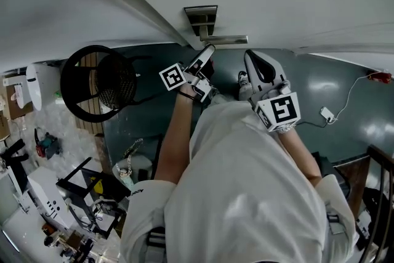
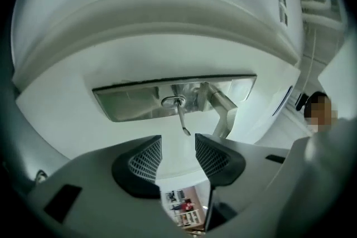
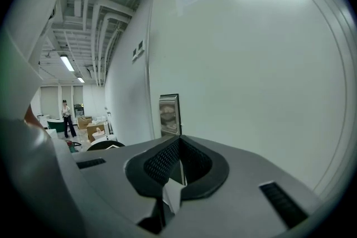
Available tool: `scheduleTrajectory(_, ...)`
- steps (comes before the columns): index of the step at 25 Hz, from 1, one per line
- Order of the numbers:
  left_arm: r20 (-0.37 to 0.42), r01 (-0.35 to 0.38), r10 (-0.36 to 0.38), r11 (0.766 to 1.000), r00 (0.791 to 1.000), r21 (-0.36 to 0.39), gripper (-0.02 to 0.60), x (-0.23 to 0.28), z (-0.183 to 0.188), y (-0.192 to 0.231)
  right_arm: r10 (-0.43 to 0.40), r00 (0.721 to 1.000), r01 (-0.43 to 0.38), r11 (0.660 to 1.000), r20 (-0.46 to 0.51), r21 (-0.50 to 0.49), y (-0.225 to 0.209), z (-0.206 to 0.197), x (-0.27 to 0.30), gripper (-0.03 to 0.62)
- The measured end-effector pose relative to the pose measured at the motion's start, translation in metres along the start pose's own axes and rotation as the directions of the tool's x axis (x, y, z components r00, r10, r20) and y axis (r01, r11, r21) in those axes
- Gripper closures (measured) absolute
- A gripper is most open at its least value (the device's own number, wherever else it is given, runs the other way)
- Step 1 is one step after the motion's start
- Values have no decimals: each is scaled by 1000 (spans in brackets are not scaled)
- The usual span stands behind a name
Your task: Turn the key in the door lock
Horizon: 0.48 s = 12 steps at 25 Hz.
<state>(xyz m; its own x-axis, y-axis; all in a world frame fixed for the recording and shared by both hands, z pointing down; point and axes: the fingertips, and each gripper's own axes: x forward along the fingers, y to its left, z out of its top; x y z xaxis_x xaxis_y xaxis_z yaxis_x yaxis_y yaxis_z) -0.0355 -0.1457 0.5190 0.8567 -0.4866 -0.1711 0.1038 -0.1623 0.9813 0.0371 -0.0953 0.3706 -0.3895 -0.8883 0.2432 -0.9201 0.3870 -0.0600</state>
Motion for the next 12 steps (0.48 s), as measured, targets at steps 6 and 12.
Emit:
scheduleTrajectory(6, 26, -312, 331, 855, 943, 414, 410, -18, -10, 9, 88, 996, -88, 996, 12, -6, -5, 5, -4, 602)
scheduleTrajectory(12, 160, -495, 548, 543, 821, 679, 410, -19, -15, 5, 182, 983, -182, 983, 4, -9, -4, 4, -13, 602)
